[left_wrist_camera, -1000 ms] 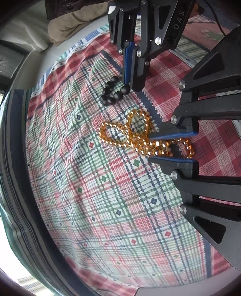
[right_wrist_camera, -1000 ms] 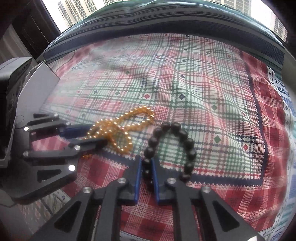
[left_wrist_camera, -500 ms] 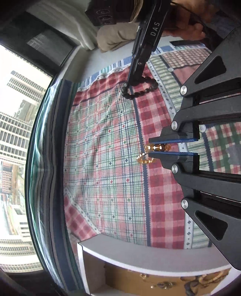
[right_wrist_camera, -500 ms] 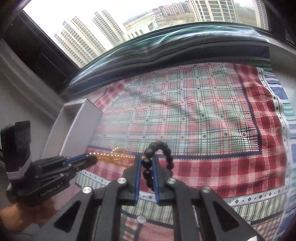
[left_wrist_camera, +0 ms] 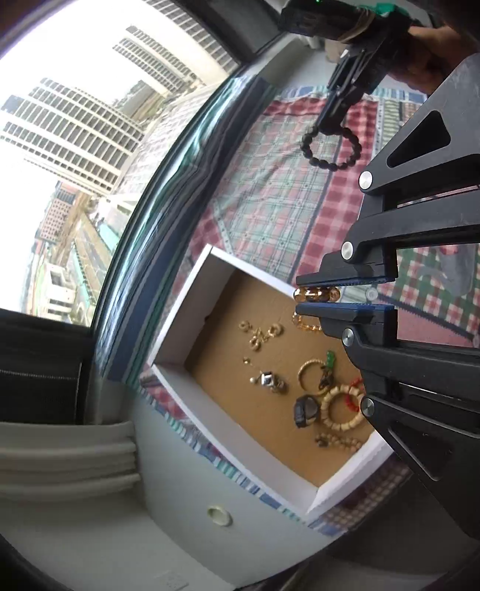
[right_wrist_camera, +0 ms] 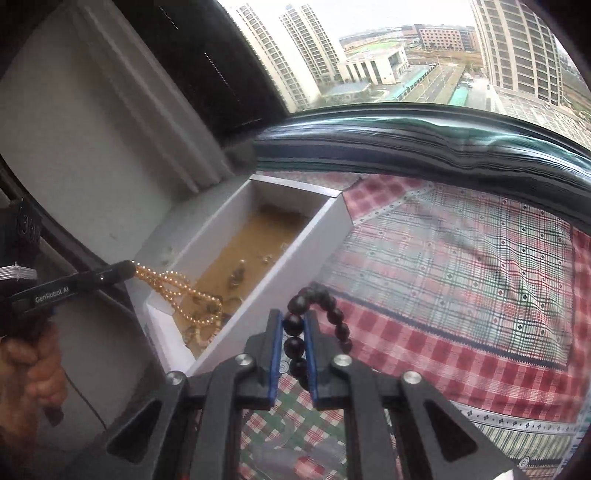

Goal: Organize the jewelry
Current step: 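Carry both items into the white box and open both tools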

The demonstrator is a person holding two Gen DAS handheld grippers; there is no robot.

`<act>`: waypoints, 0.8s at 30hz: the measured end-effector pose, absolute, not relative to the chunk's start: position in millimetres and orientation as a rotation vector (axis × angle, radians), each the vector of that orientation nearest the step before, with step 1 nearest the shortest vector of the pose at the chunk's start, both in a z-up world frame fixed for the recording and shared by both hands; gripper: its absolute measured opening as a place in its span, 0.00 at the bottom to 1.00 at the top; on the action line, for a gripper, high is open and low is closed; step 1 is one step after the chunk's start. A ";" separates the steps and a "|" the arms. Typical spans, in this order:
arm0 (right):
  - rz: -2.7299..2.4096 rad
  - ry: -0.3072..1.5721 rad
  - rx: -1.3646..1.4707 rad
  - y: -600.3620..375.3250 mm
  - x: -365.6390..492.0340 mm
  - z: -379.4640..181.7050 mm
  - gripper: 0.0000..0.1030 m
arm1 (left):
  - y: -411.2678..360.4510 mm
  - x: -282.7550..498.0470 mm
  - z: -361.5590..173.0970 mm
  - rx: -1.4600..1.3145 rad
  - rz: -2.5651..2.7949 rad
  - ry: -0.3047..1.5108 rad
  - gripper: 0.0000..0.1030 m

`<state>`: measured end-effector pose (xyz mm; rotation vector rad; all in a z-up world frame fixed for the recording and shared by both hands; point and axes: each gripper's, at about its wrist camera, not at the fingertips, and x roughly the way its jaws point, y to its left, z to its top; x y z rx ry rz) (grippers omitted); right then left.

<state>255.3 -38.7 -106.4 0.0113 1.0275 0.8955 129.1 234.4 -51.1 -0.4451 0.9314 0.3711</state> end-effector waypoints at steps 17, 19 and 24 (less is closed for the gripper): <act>1.080 1.088 -0.200 198.1 255.3 -142.8 0.12 | 357.0 138.0 -150.2 -0.572 0.539 1.026 0.05; 1.073 1.100 -0.225 216.3 256.7 -154.4 0.12 | 360.2 140.7 -161.8 -0.574 0.539 1.041 0.05; 1.063 1.131 -0.270 238.1 262.4 -189.3 0.12 | 363.8 147.0 -188.5 -0.570 0.558 1.063 0.05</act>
